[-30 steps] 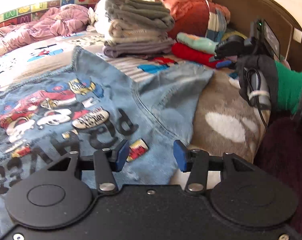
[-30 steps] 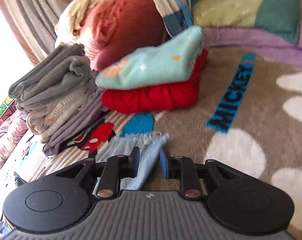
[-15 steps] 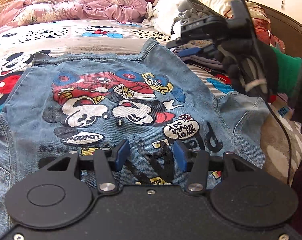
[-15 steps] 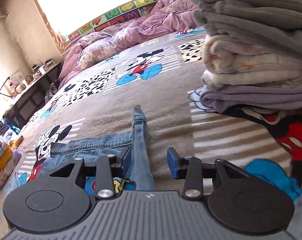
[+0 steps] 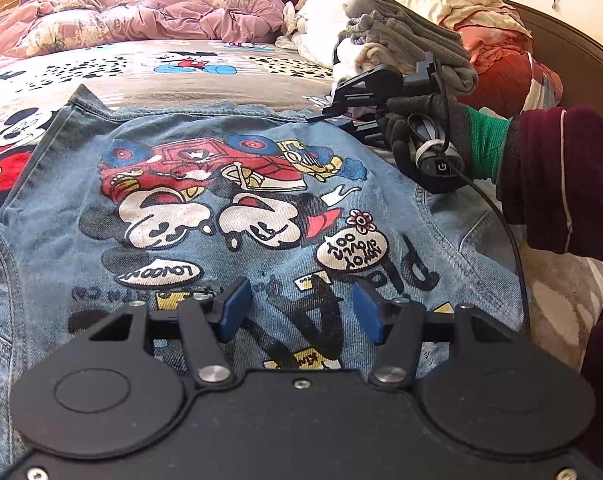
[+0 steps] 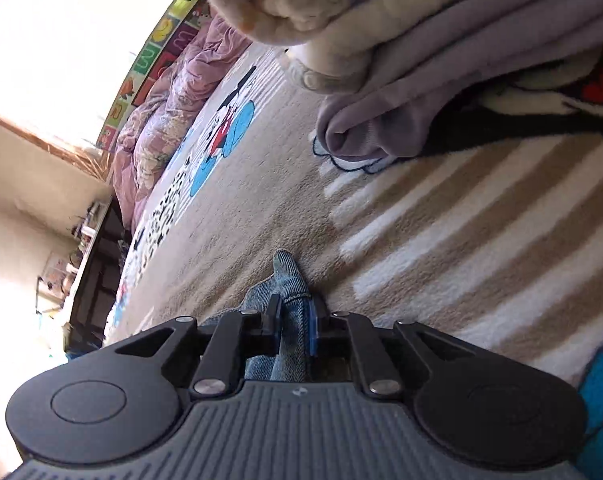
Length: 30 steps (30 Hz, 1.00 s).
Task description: Fold clothes
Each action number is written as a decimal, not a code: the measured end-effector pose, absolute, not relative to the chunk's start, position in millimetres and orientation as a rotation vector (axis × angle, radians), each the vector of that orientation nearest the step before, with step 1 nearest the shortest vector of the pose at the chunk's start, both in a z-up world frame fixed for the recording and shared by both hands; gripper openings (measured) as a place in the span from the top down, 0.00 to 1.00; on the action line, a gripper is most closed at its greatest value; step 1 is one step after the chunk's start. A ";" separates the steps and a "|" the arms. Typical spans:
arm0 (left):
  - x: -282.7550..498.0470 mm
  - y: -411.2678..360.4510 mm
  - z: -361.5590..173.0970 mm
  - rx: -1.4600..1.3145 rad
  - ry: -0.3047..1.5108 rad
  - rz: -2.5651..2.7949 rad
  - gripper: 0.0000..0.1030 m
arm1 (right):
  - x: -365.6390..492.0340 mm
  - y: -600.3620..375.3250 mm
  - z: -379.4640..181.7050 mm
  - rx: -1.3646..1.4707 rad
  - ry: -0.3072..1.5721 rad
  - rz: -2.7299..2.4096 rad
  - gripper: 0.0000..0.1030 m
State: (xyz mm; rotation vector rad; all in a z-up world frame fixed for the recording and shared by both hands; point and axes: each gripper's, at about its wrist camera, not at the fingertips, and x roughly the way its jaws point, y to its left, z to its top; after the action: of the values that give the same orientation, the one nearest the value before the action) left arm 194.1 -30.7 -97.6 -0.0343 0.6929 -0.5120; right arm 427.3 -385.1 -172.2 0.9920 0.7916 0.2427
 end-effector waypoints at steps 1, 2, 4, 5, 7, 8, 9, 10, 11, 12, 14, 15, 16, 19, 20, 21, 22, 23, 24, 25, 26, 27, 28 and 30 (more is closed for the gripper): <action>194.3 -31.0 -97.8 -0.032 0.692 -0.512 0.46 | 425.6 -387.4 -173.3 1.027 0.783 0.251 0.86; 194.5 -31.2 -97.9 -0.029 0.692 -0.512 0.46 | 424.0 -388.9 -174.2 1.060 0.774 0.258 0.81; 195.0 -31.7 -98.2 -0.025 0.691 -0.511 0.46 | 422.3 -389.4 -176.1 1.115 0.759 0.284 0.83; 195.2 -31.9 -98.3 -0.022 0.690 -0.511 0.46 | 423.0 -388.7 -177.5 1.138 0.762 0.317 0.83; 195.7 -32.4 -98.6 -0.017 0.689 -0.510 0.45 | 425.8 -391.1 -180.7 1.143 0.764 0.338 0.85; 195.9 -32.6 -98.8 -0.015 0.688 -0.510 0.44 | 427.9 -392.7 -183.5 1.087 0.791 0.275 0.90; 196.1 -32.6 -98.8 -0.013 0.688 -0.510 0.44 | 429.1 -393.9 -184.2 1.072 0.803 0.234 0.89; 196.0 -31.9 -98.7 -0.015 0.689 -0.511 0.44 | 429.2 -392.1 -180.8 1.077 0.800 0.215 0.88; 196.0 -31.6 -98.3 -0.016 0.690 -0.513 0.44 | 429.0 -388.0 -176.8 1.054 0.798 0.201 0.85; 196.0 -31.2 -98.0 -0.017 0.691 -0.514 0.44 | 428.6 -384.7 -173.8 1.031 0.795 0.192 0.83; 195.7 -27.8 -94.6 -0.034 0.699 -0.520 0.44 | 427.1 -380.0 -170.6 1.006 0.788 0.176 0.82; 195.4 -24.8 -91.5 -0.051 0.703 -0.524 0.44 | 425.6 -380.7 -173.3 1.026 0.783 0.170 0.82; 194.8 -18.0 -84.0 -0.078 0.698 -0.527 0.44 | 424.2 -381.2 -176.0 1.042 0.778 0.165 0.82; 204.5 24.6 -43.4 -0.210 0.609 -0.487 0.45 | 424.5 -380.8 -179.9 1.049 0.769 0.172 0.82; 214.1 41.2 -30.5 -0.263 0.577 -0.469 0.45 | 425.6 -381.2 -181.5 1.052 0.766 0.180 0.82; 223.7 57.8 -17.7 -0.315 0.545 -0.451 0.45 | 426.7 -382.5 -184.0 1.062 0.762 0.187 0.83; 233.3 74.5 -4.8 -0.366 0.513 -0.433 0.45 | 426.1 -384.1 -186.4 1.070 0.753 0.195 0.84; 245.7 90.0 5.9 -0.408 0.487 -0.413 0.45 | 424.4 -385.4 -188.2 1.073 0.740 0.203 0.85; 269.7 100.9 6.3 -0.409 0.493 -0.387 0.45 | 423.2 -385.4 -189.3 1.069 0.726 0.210 0.85; 295.1 109.0 0.8 -0.409 0.521 -0.363 0.45 | 421.9 -385.0 -190.1 1.063 0.708 0.217 0.85; 320.4 117.0 -4.7 -0.409 0.549 -0.339 0.46 | 421.8 -384.5 -190.3 1.058 0.697 0.223 0.85; 345.5 124.4 -11.3 -0.408 0.578 -0.313 0.46 | 422.5 -384.7 -190.0 1.059 0.695 0.226 0.85; 369.6 129.0 -22.5 -0.402 0.611 -0.282 0.47 | 422.8 -386.2 -190.1 1.065 0.696 0.231 0.85; 407.3 135.2 -42.1 -0.409 0.668 -0.256 0.51 | 421.6 -389.6 -192.2 1.077 0.687 0.245 0.85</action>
State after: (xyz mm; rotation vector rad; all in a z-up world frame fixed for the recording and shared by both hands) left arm 407.3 135.2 -42.1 -0.4088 0.6675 -0.2555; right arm 421.6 -389.6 -192.2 1.0773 0.6872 0.2447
